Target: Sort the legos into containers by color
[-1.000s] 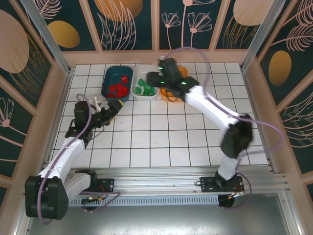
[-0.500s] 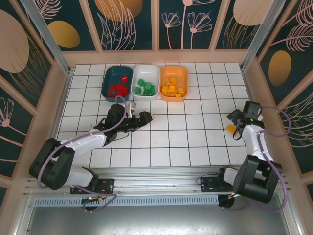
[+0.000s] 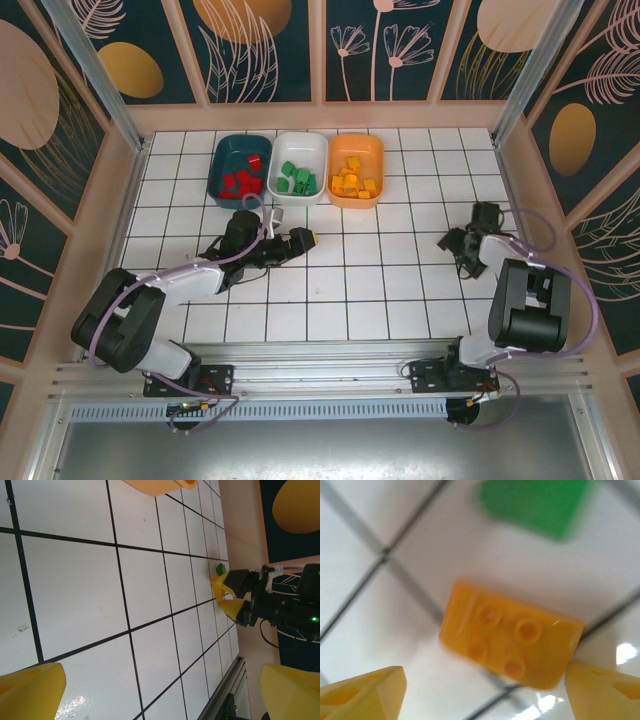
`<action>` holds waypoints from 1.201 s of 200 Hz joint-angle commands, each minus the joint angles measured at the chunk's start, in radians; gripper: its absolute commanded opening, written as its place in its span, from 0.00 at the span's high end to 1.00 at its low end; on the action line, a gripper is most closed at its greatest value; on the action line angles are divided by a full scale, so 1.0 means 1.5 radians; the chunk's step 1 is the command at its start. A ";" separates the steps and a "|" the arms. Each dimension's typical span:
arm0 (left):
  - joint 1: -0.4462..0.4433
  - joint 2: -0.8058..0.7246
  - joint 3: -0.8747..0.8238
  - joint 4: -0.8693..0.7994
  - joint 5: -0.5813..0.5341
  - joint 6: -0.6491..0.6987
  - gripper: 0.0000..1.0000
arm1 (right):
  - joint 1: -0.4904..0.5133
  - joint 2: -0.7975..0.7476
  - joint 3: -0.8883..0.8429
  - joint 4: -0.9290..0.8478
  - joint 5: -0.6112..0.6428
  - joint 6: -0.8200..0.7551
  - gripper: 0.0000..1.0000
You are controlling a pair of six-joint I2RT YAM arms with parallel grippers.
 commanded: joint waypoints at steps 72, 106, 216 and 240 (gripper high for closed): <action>-0.002 0.016 0.031 0.008 0.014 0.011 0.01 | 0.056 -0.022 0.097 -0.064 0.033 -0.032 0.26; -0.001 0.010 0.031 0.002 0.018 0.005 0.02 | 0.095 0.046 0.127 -0.081 0.130 -0.054 0.25; -0.001 -0.059 0.011 -0.052 -0.015 -0.003 0.01 | 0.100 0.147 0.148 -0.050 0.174 -0.056 0.34; -0.002 -0.069 0.007 -0.057 -0.021 -0.009 0.01 | 0.096 0.156 0.144 -0.035 0.182 -0.051 0.42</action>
